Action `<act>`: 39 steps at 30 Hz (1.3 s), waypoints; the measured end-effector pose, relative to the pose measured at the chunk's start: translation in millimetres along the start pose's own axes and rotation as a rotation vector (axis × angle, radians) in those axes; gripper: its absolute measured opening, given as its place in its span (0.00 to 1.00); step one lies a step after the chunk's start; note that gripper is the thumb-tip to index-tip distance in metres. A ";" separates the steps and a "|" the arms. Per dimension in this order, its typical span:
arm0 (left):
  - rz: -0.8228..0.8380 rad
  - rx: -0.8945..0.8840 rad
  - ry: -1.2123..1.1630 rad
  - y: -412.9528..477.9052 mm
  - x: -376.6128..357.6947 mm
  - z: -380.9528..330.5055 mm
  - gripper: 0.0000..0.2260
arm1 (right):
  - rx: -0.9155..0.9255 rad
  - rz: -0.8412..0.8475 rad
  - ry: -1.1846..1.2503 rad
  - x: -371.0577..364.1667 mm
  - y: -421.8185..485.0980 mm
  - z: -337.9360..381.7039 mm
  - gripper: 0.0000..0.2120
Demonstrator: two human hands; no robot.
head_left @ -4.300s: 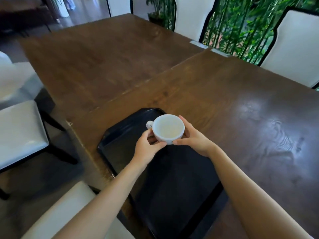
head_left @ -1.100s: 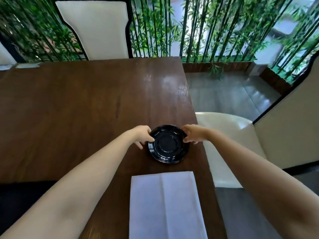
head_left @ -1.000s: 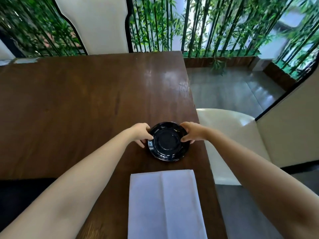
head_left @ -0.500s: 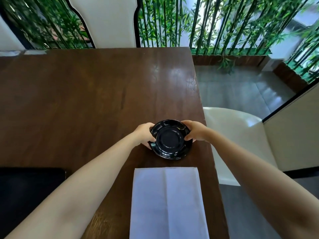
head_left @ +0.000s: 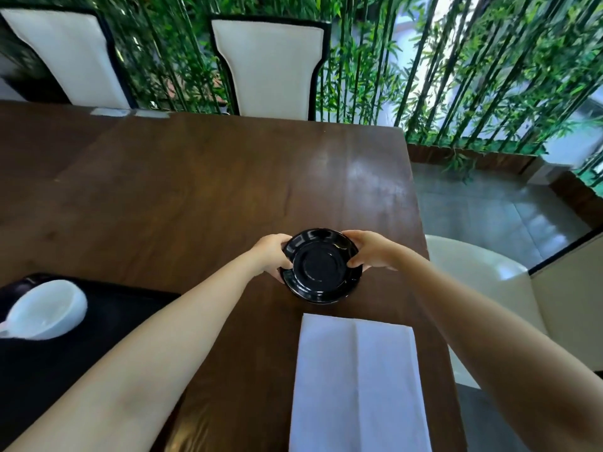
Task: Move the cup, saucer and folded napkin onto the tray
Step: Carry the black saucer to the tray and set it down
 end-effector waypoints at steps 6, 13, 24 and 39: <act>-0.069 -0.012 -0.048 -33.2 44.8 17.1 0.28 | 0.058 -0.008 -0.094 -18.2 -1.9 56.7 0.32; -0.146 -0.026 -0.072 -75.2 96.3 38.4 0.29 | 0.157 -0.002 -0.150 -39.3 -8.1 124.0 0.33; -0.331 -0.132 -0.146 -159.7 192.2 73.3 0.27 | 0.333 -0.006 -0.064 -78.7 -23.9 227.2 0.30; -0.522 -0.039 -0.464 -274.5 282.5 196.1 0.23 | 0.401 0.306 0.263 -202.1 -38.5 339.4 0.27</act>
Point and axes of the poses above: each hand's wrist, its own y-axis towards the middle knuckle, its own x-axis out of the back of the hand, z = x × y, the point moved 3 cm from there along y, towards the middle knuckle, and after that the axes turned 8 degrees about -y, right-handed, at the moved point
